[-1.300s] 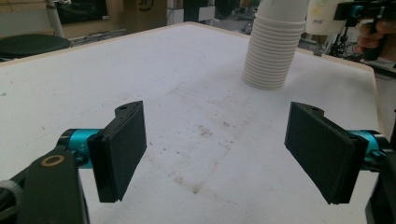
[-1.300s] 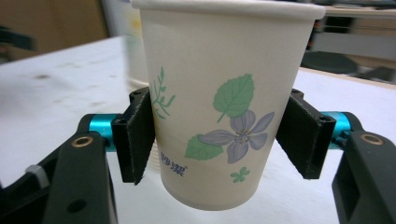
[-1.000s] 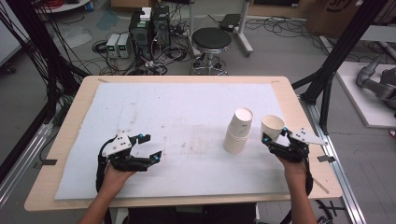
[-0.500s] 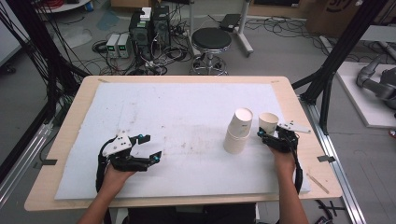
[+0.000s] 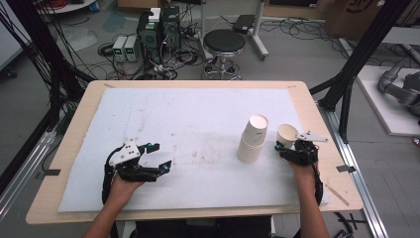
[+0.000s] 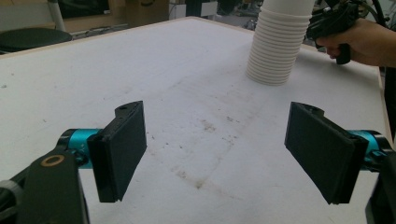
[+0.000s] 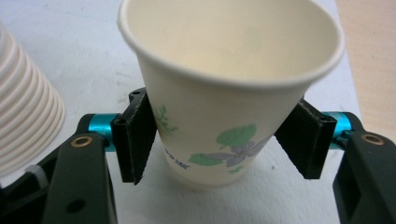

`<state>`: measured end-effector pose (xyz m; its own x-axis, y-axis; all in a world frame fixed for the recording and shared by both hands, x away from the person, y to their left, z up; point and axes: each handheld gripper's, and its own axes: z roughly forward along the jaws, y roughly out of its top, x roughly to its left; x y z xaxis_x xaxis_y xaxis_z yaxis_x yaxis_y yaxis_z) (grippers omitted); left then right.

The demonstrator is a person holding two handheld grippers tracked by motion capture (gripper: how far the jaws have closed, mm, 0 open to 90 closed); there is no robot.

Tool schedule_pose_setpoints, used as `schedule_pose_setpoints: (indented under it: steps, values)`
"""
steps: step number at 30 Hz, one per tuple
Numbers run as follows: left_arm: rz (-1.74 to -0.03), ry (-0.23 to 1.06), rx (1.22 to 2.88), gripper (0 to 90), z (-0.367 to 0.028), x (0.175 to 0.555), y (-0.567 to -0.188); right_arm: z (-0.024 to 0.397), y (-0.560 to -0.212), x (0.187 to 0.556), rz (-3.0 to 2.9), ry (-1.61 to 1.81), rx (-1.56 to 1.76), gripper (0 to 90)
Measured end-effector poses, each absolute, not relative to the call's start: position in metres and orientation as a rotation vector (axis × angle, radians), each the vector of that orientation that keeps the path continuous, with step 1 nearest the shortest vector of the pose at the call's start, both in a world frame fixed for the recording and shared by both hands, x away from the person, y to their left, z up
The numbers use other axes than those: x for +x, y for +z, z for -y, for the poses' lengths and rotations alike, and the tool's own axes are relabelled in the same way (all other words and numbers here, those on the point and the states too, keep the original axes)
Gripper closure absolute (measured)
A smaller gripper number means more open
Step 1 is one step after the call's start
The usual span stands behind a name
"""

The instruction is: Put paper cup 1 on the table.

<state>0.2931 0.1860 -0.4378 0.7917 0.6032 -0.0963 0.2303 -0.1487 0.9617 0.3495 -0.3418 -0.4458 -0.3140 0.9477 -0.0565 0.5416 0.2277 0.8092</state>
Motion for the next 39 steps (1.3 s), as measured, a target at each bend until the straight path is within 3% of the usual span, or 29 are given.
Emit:
schedule_pose_setpoints:
  steps: [4, 8, 29, 39]
  values:
    - [-0.658, 0.365, 1.724, 20.7, -0.186, 0.294, -0.438, 0.344, -0.447, 0.346, -1.959, 0.945, 1.373, 30.9]
    - [-0.662, 0.36, 1.726, 20.7, -0.186, 0.294, -0.438, 0.349, -0.446, 0.341, -1.948, 0.971, 1.4, 21.1]
    - [-0.763, 0.461, 1.629, 16.6, -0.212, 0.297, -0.429, 0.348, -0.408, 0.266, -1.937, 1.267, 1.26, 21.2]
    - [-0.745, 0.454, 1.63, 17.0, -0.213, 0.295, -0.43, 0.336, -0.405, 0.256, -1.969, 1.253, 1.144, 21.4]
